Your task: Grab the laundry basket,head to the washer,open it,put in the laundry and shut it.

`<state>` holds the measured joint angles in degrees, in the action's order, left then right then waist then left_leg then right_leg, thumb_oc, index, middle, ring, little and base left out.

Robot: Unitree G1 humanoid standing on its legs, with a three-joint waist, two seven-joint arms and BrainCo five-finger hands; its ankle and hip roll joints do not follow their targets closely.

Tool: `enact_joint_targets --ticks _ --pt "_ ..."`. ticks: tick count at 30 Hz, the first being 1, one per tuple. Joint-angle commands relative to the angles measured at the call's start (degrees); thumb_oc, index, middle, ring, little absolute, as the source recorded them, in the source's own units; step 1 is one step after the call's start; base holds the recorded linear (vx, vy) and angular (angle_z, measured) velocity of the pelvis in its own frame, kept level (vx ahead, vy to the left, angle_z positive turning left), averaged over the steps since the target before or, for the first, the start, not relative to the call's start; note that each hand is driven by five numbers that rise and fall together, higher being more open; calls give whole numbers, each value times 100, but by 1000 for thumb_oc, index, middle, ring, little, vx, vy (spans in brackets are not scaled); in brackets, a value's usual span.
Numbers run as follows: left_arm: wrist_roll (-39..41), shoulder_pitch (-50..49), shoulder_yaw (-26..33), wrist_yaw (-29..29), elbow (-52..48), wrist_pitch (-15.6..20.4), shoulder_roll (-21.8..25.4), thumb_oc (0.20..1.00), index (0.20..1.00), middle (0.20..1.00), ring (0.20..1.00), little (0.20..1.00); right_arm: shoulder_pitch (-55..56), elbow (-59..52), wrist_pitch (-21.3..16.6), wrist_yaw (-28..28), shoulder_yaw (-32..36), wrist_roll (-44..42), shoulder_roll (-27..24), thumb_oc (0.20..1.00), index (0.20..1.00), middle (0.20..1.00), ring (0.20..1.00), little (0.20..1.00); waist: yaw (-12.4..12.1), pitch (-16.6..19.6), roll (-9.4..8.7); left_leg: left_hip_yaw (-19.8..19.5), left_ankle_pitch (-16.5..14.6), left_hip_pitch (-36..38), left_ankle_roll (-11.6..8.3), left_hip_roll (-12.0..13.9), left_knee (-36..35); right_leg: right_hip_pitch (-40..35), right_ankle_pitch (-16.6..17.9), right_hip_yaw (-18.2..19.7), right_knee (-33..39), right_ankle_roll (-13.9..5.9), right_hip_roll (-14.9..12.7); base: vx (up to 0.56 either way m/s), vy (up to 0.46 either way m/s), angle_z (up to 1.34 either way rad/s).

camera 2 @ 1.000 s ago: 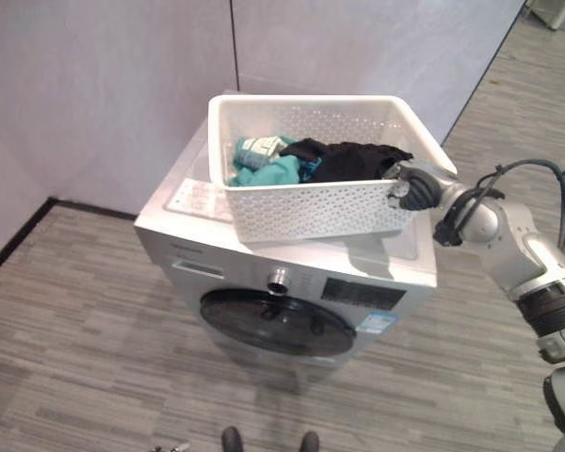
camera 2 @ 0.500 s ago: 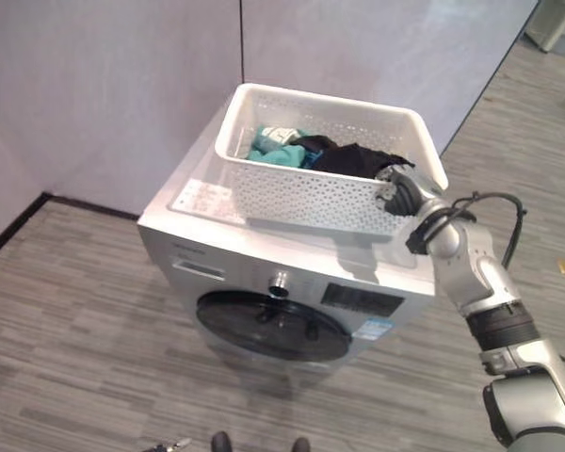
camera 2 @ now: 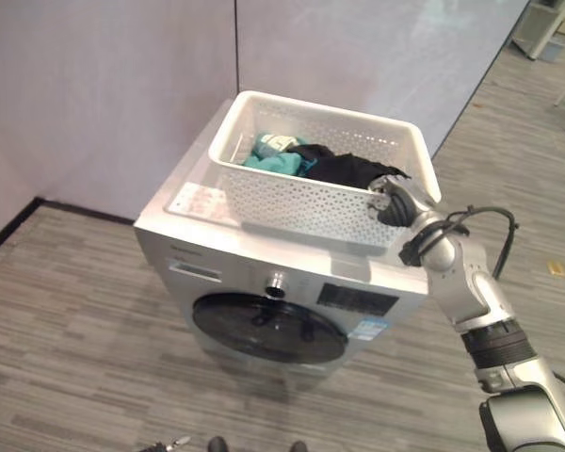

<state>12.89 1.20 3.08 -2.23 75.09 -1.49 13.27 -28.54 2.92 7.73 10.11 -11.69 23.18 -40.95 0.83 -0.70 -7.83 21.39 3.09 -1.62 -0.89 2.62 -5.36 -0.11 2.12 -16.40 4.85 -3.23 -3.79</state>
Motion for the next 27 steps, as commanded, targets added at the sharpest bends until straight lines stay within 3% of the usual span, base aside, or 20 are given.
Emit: enact_joint_targets --ticks 1,6,7,8,20,26,27 --pt "-91 171 -249 80 333 7 -91 1000 1000 1000 1000 1000 30 -309 -117 -88 383 -232 122 200 200 200 200 200 -52 140 -49 -165 -133 18 -216 378 36 233 383 310 15 -661 -400 -26 2 -4" --pt "-85 202 -158 116 318 25 -80 1000 1000 1000 1000 1000 485 -853 -245 -35 709 -219 134 200 200 200 200 200 32 153 -45 -181 -133 -12 -207 370 36 253 403 327 15 -672 -417 -2 1 -1" --pt "-84 200 -145 117 330 21 -80 1000 1000 1000 1000 1000 532 -905 -269 -29 728 -240 145 354 354 354 354 354 39 156 -42 -184 -132 -15 -206 370 36 254 405 320 15 -672 -419 0 0 0" --pt "-102 188 -129 116 338 18 -86 1000 1000 1000 1000 1000 571 -956 -284 -47 766 -226 157 1000 1000 1000 1000 1000 48 157 -31 -187 -131 -16 -205 368 36 254 399 322 15 -672 -419 0 0 0" --pt "-253 84 -86 274 364 50 -163 1000 1000 1000 1000 1000 479 -1540 -475 -948 1402 -53 48 1000 1000 1000 1000 1000 67 192 94 -279 -89 -63 -238 388 36 251 331 237 15 -651 -413 13 -14 1" --pt "-291 138 -167 401 331 83 -215 1000 1000 1000 1000 1000 268 -2050 -770 -1589 1739 -374 149 1000 1000 1000 1000 1000 110 235 159 -289 -93 -47 -247 386 36 232 297 234 15 -643 -411 13 -7 0" --pt "-294 150 -171 435 327 109 -236 1000 1000 1000 1000 1000 325 -2219 -960 -1791 1854 -642 222 1000 1000 1000 1000 1000 142 238 185 -282 -97 -44 -247 388 36 232 285 241 15 -639 -413 43 -15 0"
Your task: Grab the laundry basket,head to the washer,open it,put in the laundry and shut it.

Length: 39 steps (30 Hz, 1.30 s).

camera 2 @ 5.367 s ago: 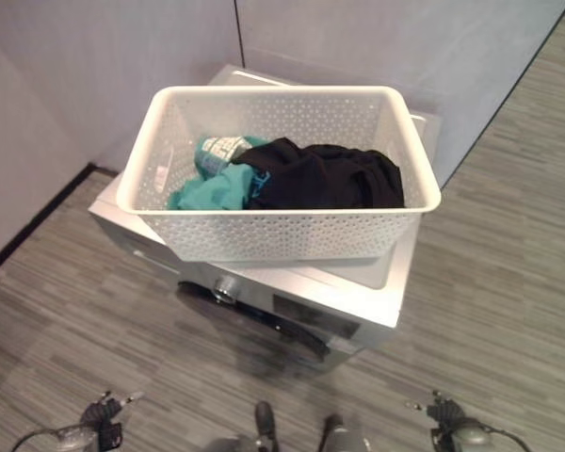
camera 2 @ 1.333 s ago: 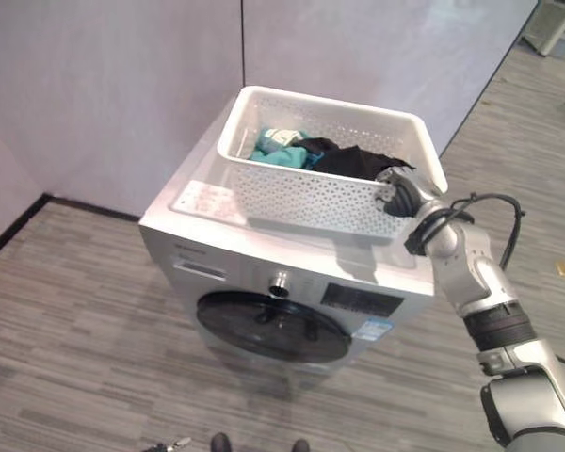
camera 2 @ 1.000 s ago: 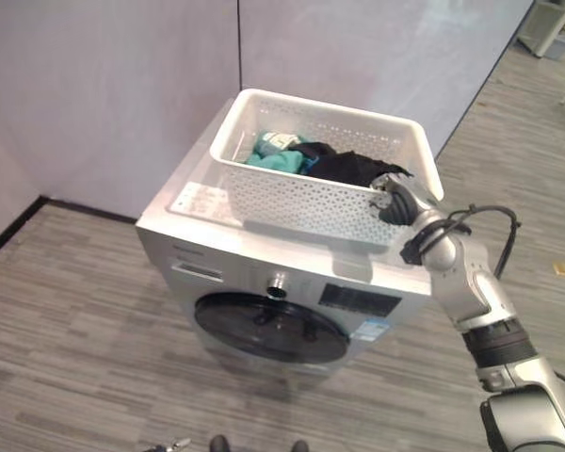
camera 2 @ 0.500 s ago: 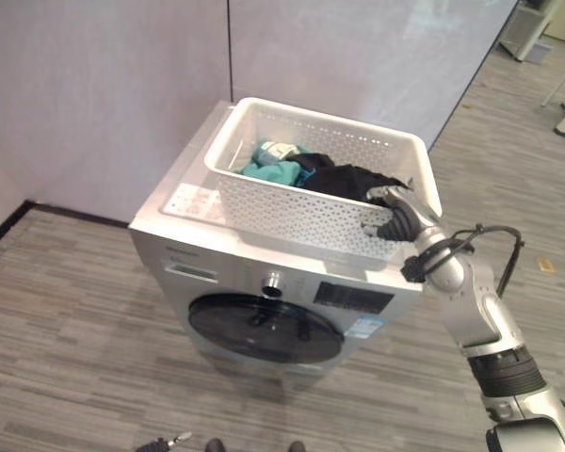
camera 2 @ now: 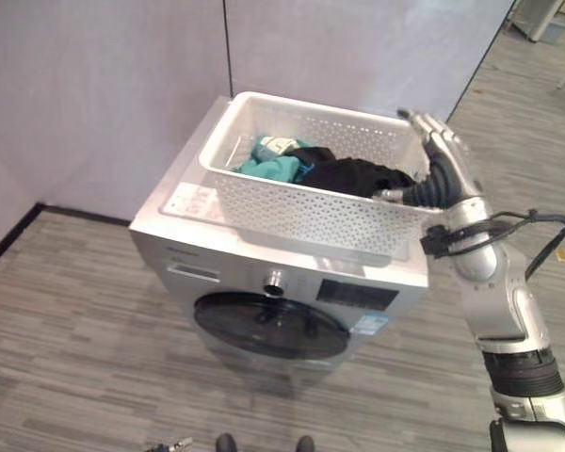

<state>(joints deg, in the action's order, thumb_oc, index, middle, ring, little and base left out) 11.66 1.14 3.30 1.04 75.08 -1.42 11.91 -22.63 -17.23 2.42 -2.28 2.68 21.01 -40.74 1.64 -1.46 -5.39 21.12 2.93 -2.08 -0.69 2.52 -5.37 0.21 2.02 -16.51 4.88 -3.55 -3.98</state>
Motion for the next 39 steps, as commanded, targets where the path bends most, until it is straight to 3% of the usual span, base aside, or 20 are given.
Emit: enact_joint_targets --ticks 1,2,3,5,8,10,13,17,18,19,20,23,25,27,32,37,39 --pt "-183 155 -195 119 329 132 -108 1000 1000 1000 1000 1000 -238 -378 -569 -643 559 -556 194 1000 1000 1000 1000 1000 80 314 -41 -264 -120 33 -275 400 37 168 256 252 12 -619 -390 0 0 0" --pt "-184 163 -203 120 331 134 -104 1000 1000 1000 1000 1000 -218 -399 -568 -636 584 -562 196 1000 1000 1000 1000 1000 72 310 -50 -263 -81 11 -268 398 37 188 284 249 12 -607 -393 40 -17 2" --pt "-223 163 -173 150 339 174 -115 1000 1000 1000 1000 1000 -82 -632 -793 -854 930 -684 100 1000 1000 1000 1000 1000 129 309 -29 -267 -91 22 -274 394 37 173 261 249 12 -607 -384 49 -21 2" --pt "-312 158 -157 170 352 247 -133 1000 1000 1000 1000 1000 375 -850 -960 -1149 1655 -655 -118 1000 1000 1000 1000 1000 171 318 -9 -296 -105 22 -278 396 37 137 231 211 12 -610 -376 66 -25 11" --pt "-317 137 -109 201 380 270 -136 1000 1000 1000 1000 1000 882 -883 -1082 -1348 2230 -790 -89 1000 1000 1000 1000 1000 217 339 13 -321 -111 5 -279 385 37 128 214 188 12 -609 -372 52 -9 13" --pt "-254 108 -64 288 437 311 -161 1000 1000 1000 1000 1000 1768 -509 -1444 -1623 2632 -1893 479 1000 1000 1000 1000 1000 314 329 67 -358 -154 -3 -289 383 37 100 158 175 12 -612 -358 45 -15 9" --pt "-204 61 -44 239 544 325 -122 1000 1000 1000 1000 1000 2794 937 -1409 -1374 2635 -2958 697 1000 1000 1000 1000 1000 434 345 51 -329 -123 -19 -303 365 37 122 178 175 12 -595 -362 7 -15 6" --pt "-62 103 -72 170 656 380 -99 1000 1000 1000 1000 1000 3112 3278 -1420 -1342 2157 -4537 1272 1000 1000 1000 1000 1000 500 303 109 -325 -127 -8 -334 362 37 120 159 202 12 -586 -366 0 0 0" --pt "-59 108 -64 167 659 382 -91 1000 1000 1000 1000 1000 3083 3337 -1458 -1325 2139 -4566 1252 1000 1000 1000 1000 1000 509 305 101 -324 -102 -28 -330 359 37 138 176 202 12 -579 -369 0 0 0" --pt "45 102 -41 130 634 386 -99 1000 1000 1000 1000 1000 3064 3422 -1480 -1028 2062 -5006 1477 1000 1000 1000 1000 1000 517 293 121 -318 -121 -10 -336 361 37 125 157 206 12 -584 -369 -23 -10 -5" --pt "241 63 6 54 647 421 -63 1000 1000 1000 1000 1000 2996 4441 -1578 -575 1760 -5971 1745 1000 1000 1000 1000 1000 503 284 125 -285 -79 -27 -346 366 37 150 173 208 12 -565 -373 -1 -9 -6" --pt "314 57 -43 9 669 450 -40 1000 1000 1000 1000 1000 2787 5516 -1592 -347 1551 -6805 1890 1000 1000 1000 1000 1000 474 267 142 -265 -69 -11 -363 371 37 150 174 216 12 -556 -366 -3 -4 -1" --pt "386 47 -112 -31 676 516 -44 1000 1000 1000 1000 1000 2701 6466 -1516 52 1271 -7593 2274 1000 1000 1000 1000 1000 416 238 179 -234 -73 21 -381 381 37 121 150 203 12 -547 -350 0 0 0" --pt "501 47 -176 -92 682 543 -69 1000 1000 1000 1000 1000 2653 7129 -1154 314 832 -7525 2477 1000 1000 1000 1000 1000 373 219 197 -233 -42 19 -394 376 37 119 162 180 12 -538 -353 0 0 0" --pt "598 112 -406 -145 679 626 -80 1000 1000 1000 1000 1000 2626 8391 -650 771 243 -7570 2911 1000 1000 1000 1000 1000 320 199 239 -254 56 -52 -429 395 37 138 195 99 12 -517 -361 -4 -3 2" --pt "669 97 -557 -177 626 735 -110 1000 1000 1000 1000 1000 2803 8301 -700 1080 -163 -7165 2917 1000 1000 1000 1000 1000 341 168 271 -289 69 -58 -452 390 37 92 188 15 12 -515 -379 0 0 1" --pt "612 78 -587 -257 613 722 -96 1000 1000 1000 1000 1000 2876 7787 -839 1035 -655 -5928 2655 1000 1000 1000 1000 1000 322 162 265 -344 81 -92 -462 373 37 72 186 -51 12 -510 -406 -1 1 4"
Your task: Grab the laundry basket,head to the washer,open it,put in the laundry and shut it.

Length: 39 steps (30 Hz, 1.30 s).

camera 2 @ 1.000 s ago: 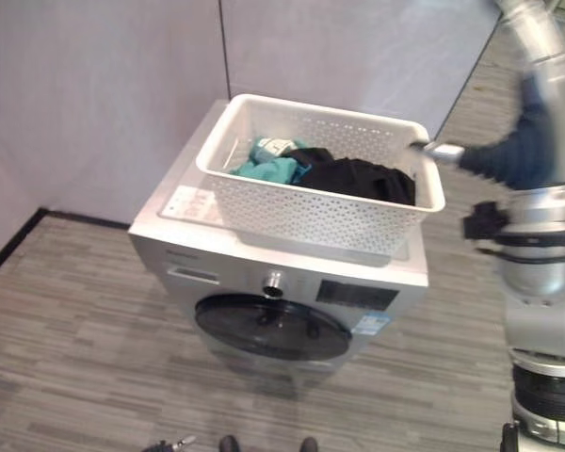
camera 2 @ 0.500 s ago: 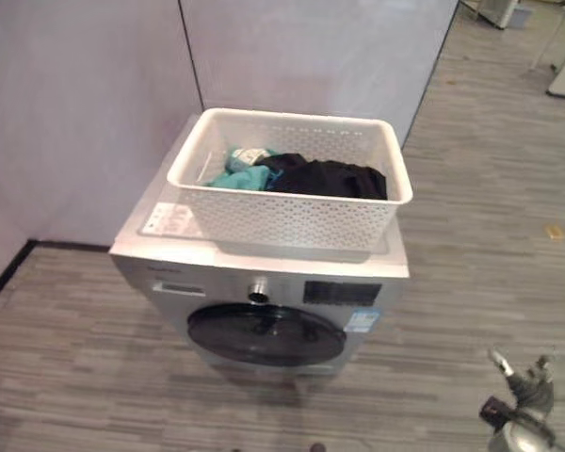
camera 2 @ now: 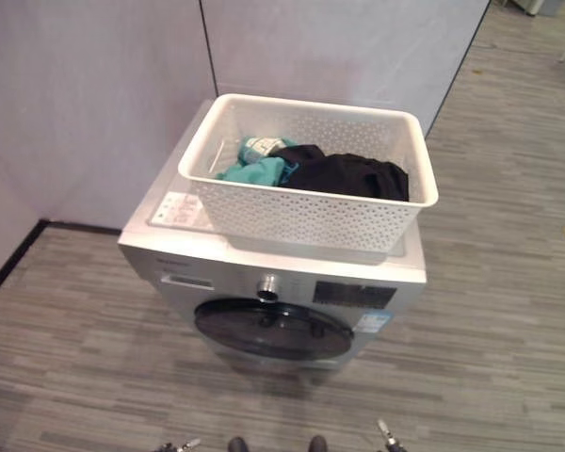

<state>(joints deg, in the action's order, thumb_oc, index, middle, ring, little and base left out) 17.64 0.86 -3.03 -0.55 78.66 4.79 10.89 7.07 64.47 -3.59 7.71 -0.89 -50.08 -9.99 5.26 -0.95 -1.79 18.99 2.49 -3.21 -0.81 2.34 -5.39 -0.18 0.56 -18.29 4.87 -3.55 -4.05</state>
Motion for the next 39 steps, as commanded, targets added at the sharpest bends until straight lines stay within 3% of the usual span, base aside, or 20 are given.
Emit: enact_joint_targets --ticks 1,4,6,9,12,16,24,39 --pt "-30 89 68 -93 267 103 20 1000 1000 1000 1000 1000 -82 -597 -262 -77 -360 1465 -489 1000 1000 1000 1000 1000 -44 118 -98 -137 125 10 -452 391 39 113 328 107 13 -514 -406 2 0 10" --pt "-114 90 99 -63 255 99 35 1000 1000 1000 1000 1000 -80 -1077 -269 -221 -507 2099 -632 1000 1000 1000 1000 1000 -61 111 -111 -150 129 -6 -451 393 39 122 330 101 13 -521 -411 3 0 12" --pt "-408 23 216 -16 121 71 107 1000 1000 1000 1000 1000 113 -2398 -211 -377 -760 3744 -1148 1000 1000 1000 1000 1000 -90 68 -145 -177 137 -32 -456 383 39 131 328 87 13 -536 -421 4 -3 2" --pt "-610 -26 315 33 -29 51 175 1000 1000 1000 1000 1000 382 -3501 -176 -394 -764 4869 -1645 1000 1000 1000 1000 1000 -119 24 -176 -231 150 -69 -457 384 39 138 305 64 13 -546 -424 3 -10 1" --pt "-753 19 355 127 -55 30 174 1000 1000 1000 1000 1000 271 -3802 -170 -514 -672 5348 -1931 1000 1000 1000 1000 1000 -140 17 -199 -221 149 -78 -448 381 39 148 314 66 13 -567 -449 -3 -3 4" --pt "-745 58 325 159 -120 43 143 1000 1000 1000 1000 1000 55 -3851 -162 -641 -680 5643 -2060 1000 1000 1000 1000 1000 -190 24 -190 -231 130 -59 -433 373 39 140 317 65 13 -579 -464 0 0 0" --pt "-832 80 27 163 -371 86 67 1000 1000 1000 1000 1000 -795 -3242 -57 -779 -1340 6619 -2182 1000 1000 1000 1000 1000 -396 6 -93 -347 135 -77 -414 345 39 99 289 -35 13 -570 -507 -4 -5 7" --pt "-807 -63 -251 309 -615 153 17 1000 1000 1000 1000 1000 -1528 -2755 -123 -1211 -1859 6855 -1892 1000 1000 1000 1000 1000 -623 3 -6 -497 144 -145 -374 268 39 117 334 -113 13 -589 -585 2 4 5"
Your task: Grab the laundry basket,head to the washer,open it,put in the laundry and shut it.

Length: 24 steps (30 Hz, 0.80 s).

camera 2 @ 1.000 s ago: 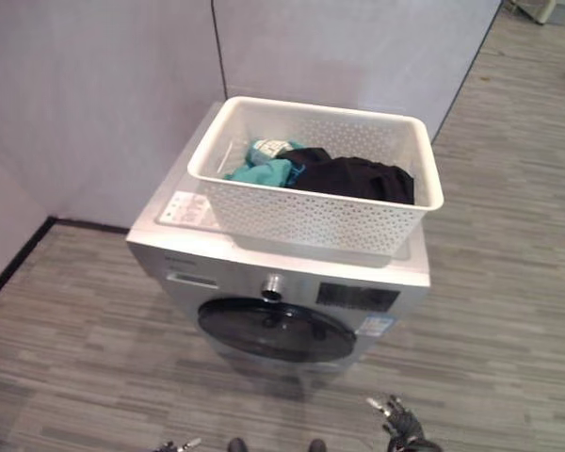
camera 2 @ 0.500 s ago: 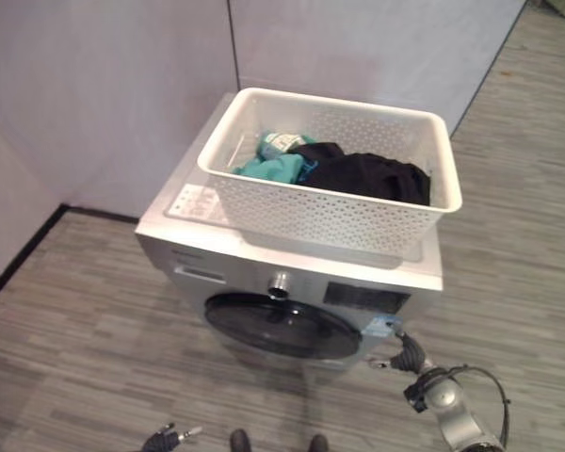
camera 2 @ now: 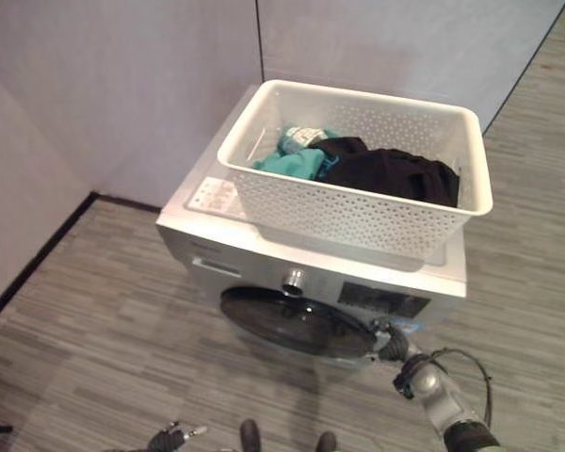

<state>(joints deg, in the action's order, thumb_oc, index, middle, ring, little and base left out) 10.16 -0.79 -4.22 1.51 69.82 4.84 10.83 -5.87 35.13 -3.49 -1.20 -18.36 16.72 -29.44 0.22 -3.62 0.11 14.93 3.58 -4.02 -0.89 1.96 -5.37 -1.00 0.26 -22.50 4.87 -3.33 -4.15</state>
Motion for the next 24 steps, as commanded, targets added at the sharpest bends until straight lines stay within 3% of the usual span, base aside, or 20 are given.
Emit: enact_joint_targets --ticks 1,8,11,24 --pt "-33 97 -197 122 238 164 4 1000 1000 1000 1000 1000 -304 367 -151 -390 -189 165 142 1000 1000 1000 1000 1000 -141 265 -188 -106 37 -74 -361 300 37 203 366 301 13 -611 -579 0 0 0" --pt "-63 79 -367 240 231 200 -22 1000 1000 1000 1000 1000 -605 1284 -137 -738 -660 489 507 1000 1000 1000 1000 1000 -258 252 -109 -148 40 -116 -356 269 37 247 379 284 13 -628 -616 0 1 0" --pt "-54 52 -431 250 234 204 12 1000 1000 1000 1000 1000 -661 1875 -135 -683 -773 229 712 1000 1000 1000 1000 1000 -310 282 -62 -177 41 -104 -355 251 37 225 377 257 13 -626 -634 22 8 0" --pt "-105 79 -532 297 265 234 -53 1000 1000 1000 1000 1000 -1030 1508 -307 -869 -952 154 668 1000 1000 1000 1000 1000 -398 164 14 -232 122 -294 -374 245 37 385 401 248 13 -632 -664 3 1 0"
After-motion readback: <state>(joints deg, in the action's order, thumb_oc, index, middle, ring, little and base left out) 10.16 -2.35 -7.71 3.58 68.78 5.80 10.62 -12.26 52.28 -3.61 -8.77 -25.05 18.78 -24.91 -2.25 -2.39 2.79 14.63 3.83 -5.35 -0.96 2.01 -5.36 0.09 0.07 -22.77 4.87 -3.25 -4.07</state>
